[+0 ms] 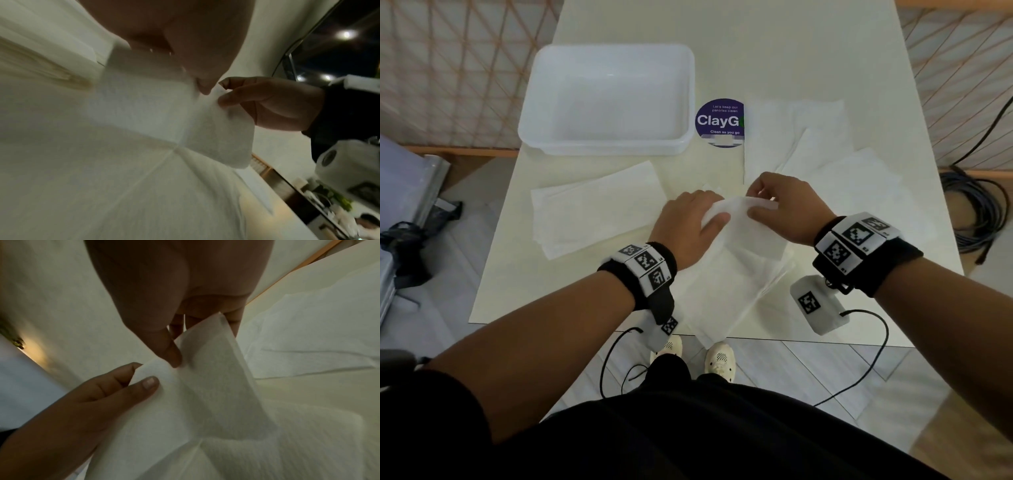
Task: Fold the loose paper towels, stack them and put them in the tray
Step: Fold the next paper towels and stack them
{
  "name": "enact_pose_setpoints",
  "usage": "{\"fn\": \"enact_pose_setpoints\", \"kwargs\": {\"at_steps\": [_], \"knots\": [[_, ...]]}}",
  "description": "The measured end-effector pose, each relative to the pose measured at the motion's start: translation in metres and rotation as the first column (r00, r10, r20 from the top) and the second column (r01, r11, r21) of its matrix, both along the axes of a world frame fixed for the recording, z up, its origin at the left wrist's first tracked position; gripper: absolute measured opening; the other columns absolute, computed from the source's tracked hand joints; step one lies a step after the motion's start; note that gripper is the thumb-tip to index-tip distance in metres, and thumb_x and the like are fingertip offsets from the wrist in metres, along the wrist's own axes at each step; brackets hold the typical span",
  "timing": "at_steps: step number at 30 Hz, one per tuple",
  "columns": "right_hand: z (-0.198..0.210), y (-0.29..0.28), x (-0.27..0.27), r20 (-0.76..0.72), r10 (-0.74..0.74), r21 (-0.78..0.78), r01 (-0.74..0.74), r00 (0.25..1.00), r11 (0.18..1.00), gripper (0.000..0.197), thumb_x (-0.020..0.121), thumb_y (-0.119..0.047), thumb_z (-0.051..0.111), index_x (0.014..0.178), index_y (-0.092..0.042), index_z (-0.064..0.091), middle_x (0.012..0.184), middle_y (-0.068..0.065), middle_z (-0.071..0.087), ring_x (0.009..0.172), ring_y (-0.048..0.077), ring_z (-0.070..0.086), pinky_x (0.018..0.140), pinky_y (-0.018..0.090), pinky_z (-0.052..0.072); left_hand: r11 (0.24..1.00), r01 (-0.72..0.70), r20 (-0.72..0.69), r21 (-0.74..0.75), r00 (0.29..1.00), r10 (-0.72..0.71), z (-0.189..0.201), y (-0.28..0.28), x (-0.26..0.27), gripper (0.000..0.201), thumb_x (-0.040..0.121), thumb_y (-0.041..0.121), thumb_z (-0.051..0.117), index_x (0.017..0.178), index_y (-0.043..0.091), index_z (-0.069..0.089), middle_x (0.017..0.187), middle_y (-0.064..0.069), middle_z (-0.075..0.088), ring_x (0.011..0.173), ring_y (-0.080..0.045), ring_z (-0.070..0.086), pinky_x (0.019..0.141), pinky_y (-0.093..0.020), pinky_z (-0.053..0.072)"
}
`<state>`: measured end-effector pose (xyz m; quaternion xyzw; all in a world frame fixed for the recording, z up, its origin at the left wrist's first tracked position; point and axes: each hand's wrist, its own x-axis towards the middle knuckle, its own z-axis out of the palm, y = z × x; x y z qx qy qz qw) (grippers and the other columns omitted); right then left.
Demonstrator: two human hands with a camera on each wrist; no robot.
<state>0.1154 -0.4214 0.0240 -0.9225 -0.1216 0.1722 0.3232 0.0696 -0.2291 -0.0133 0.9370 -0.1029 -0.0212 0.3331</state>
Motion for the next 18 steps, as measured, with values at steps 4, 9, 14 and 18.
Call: {"fn": "enact_pose_setpoints", "kwargs": {"at_steps": [4,9,14,18], "knots": [[0.006,0.012,0.005,-0.038,-0.038,0.08,0.041,0.999,0.996,0.021,0.083,-0.029,0.066,0.101,-0.027,0.058,0.087,-0.008,0.06,0.079,0.008,0.055,0.07,0.019,0.044,0.986,-0.106,-0.108,-0.129,0.99,0.092,0.013,0.021,0.006,0.02,0.091,0.041,0.059,0.1,0.024,0.063,0.09,0.007,0.066,0.083,-0.015,0.06,0.073,-0.028,0.046],[-0.005,0.031,0.009,-0.013,0.037,-0.073,-0.037,0.999,0.997,0.047,0.077,-0.051,0.069,0.115,-0.028,0.052,0.103,-0.004,0.062,0.093,0.017,0.059,0.08,0.033,0.048,0.956,-0.204,-0.214,-0.209,0.964,0.159,0.033,0.074,0.017,0.016,0.088,0.037,0.065,0.086,0.021,0.067,0.086,0.006,0.069,0.082,-0.012,0.063,0.076,-0.025,0.047],[-0.032,0.052,0.006,0.02,0.117,-0.396,-0.099,0.993,0.913,0.069,0.082,-0.052,0.062,0.137,-0.02,0.038,0.136,0.004,0.045,0.124,0.026,0.042,0.1,0.041,0.038,0.941,-0.289,-0.31,-0.177,0.924,0.225,0.044,0.129,0.026,0.018,0.088,0.035,0.066,0.089,0.017,0.068,0.085,0.005,0.068,0.077,-0.008,0.062,0.069,-0.021,0.047],[-0.043,0.058,0.003,0.021,0.021,-0.445,-0.009,1.0,0.896,0.073,0.081,-0.048,0.065,0.138,-0.015,0.034,0.135,0.007,0.043,0.123,0.029,0.042,0.099,0.043,0.039,0.946,-0.311,-0.373,-0.091,0.891,0.257,0.03,0.161,0.032,0.023,0.088,0.036,0.066,0.094,0.014,0.069,0.087,0.001,0.068,0.08,-0.016,0.063,0.071,-0.029,0.049]]}}
